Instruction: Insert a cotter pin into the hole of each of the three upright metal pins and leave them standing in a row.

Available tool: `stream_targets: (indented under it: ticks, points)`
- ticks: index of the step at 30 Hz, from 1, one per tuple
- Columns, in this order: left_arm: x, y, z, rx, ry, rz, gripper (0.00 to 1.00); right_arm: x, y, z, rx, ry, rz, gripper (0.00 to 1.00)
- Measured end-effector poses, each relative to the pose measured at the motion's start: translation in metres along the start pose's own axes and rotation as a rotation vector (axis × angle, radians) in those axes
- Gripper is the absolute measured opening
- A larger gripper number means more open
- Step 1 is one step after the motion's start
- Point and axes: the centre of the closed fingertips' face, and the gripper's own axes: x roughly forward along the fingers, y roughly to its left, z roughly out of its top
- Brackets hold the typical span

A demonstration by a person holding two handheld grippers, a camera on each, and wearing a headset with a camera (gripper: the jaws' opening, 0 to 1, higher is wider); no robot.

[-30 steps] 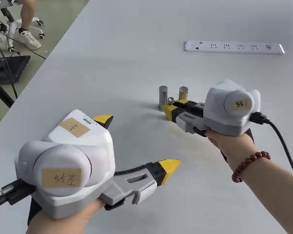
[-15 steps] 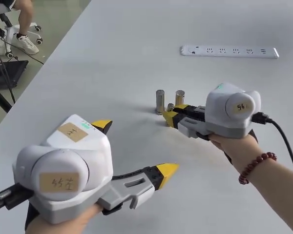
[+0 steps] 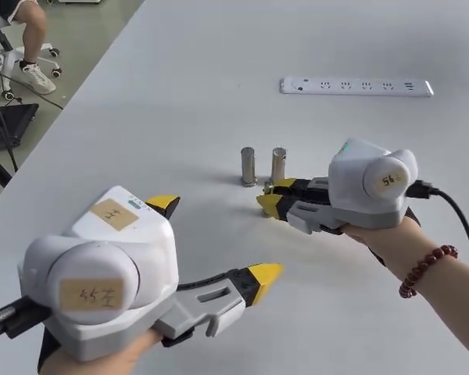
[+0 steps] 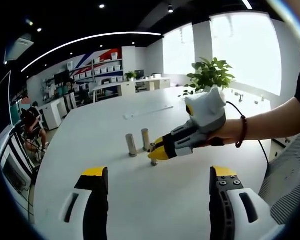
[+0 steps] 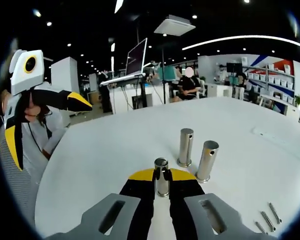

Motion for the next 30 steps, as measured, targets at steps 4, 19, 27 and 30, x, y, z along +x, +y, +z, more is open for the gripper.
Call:
stream_targets:
  ticks: [4,19,27,30]
  points:
    - [0.000,-0.002,0.001,0.001,-0.002,-0.003,0.82,-0.006,0.004,-0.003,-0.016,0.012,0.025,0.04]
    - [-0.002,-0.010,0.004,0.006,-0.014,-0.019,0.81,-0.023,0.023,-0.012,-0.062,0.057,0.119,0.04]
    - [-0.002,-0.011,0.004,0.008,-0.016,-0.023,0.80,-0.028,0.027,-0.017,-0.077,0.076,0.156,0.05]
    - [-0.002,-0.012,0.004,0.009,-0.013,-0.026,0.80,-0.028,0.026,-0.018,-0.082,0.078,0.155,0.05]
